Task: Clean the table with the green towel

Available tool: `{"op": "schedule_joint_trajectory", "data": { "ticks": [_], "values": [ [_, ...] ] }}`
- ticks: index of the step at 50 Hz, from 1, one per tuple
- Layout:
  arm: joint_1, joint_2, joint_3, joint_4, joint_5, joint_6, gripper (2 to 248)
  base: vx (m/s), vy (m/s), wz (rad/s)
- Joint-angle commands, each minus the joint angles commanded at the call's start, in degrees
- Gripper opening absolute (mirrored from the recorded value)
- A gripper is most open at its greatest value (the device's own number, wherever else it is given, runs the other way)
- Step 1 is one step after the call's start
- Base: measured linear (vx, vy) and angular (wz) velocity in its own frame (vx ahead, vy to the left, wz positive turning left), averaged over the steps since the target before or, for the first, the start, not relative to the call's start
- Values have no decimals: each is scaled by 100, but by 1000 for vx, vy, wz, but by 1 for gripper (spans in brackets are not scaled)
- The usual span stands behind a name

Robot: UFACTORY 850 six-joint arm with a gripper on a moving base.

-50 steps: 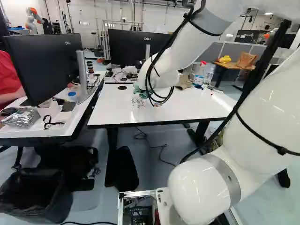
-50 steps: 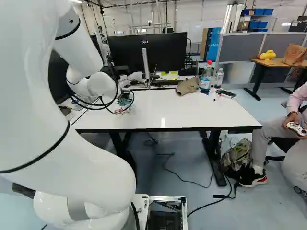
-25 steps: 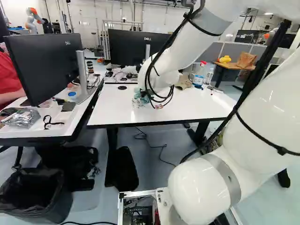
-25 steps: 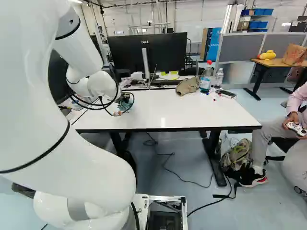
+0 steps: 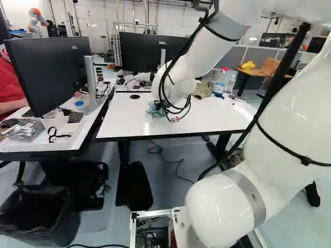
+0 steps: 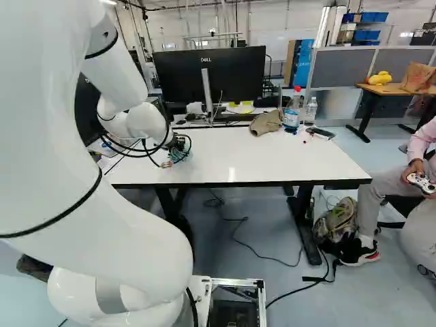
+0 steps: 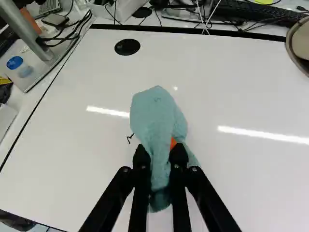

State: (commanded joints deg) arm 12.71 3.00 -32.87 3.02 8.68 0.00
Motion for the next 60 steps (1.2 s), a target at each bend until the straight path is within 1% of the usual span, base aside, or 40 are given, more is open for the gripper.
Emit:
{"op": "schedule_joint_trajectory", "data": {
  "ticks": [24, 60],
  "values": [
    [0, -471, -100, 0, 0, 0, 48, 0, 0, 0],
    [0, -471, -100, 0, -10, 0, 48, 0, 0, 0]
  ]
}}
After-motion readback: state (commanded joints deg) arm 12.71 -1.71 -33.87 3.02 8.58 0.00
